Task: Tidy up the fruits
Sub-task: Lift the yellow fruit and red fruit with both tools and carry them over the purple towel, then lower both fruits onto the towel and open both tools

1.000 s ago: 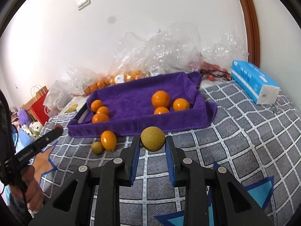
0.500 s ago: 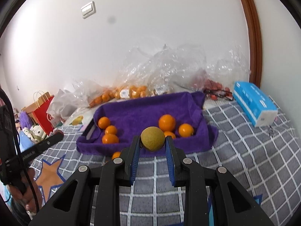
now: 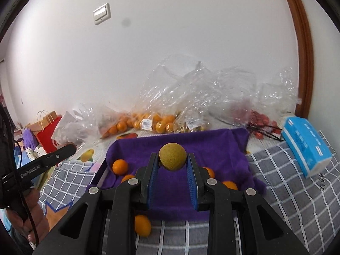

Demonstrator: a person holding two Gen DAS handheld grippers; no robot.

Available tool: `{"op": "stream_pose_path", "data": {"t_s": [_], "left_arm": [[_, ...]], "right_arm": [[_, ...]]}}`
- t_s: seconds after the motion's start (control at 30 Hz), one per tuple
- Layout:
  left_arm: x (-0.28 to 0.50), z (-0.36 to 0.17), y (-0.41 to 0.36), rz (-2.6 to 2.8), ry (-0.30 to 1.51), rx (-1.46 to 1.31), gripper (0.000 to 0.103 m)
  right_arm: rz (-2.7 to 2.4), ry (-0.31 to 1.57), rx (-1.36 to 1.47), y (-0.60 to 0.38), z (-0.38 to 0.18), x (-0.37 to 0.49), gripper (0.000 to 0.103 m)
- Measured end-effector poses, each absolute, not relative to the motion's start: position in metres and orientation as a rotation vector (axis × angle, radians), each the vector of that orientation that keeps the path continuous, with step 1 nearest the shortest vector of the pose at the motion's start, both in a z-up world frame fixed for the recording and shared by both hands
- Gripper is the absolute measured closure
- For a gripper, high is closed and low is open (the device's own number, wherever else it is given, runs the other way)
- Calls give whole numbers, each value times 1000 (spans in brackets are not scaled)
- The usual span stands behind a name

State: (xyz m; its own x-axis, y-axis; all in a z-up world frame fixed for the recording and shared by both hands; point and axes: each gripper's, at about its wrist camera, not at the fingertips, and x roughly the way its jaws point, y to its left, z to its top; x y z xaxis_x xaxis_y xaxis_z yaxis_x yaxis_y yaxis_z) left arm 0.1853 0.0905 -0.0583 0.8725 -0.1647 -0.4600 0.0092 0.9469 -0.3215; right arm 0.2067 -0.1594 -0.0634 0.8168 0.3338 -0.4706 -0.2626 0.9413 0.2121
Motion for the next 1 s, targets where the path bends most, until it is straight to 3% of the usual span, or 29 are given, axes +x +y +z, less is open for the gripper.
{"op": "stream_pose_path", "data": {"t_s": [0.27,0.6,1.0], "left_arm": [[204,-94,93,-83,547,-339,79],[217,-108,113,-39,577,-408,79],[230,-124,107,-96,651,-424,79]], "right_arm": [[308,607,181,-166,-104,236,76],[287,558,194,-177,-102,232,76],[336,675,106,-146,-132,243,76]]}}
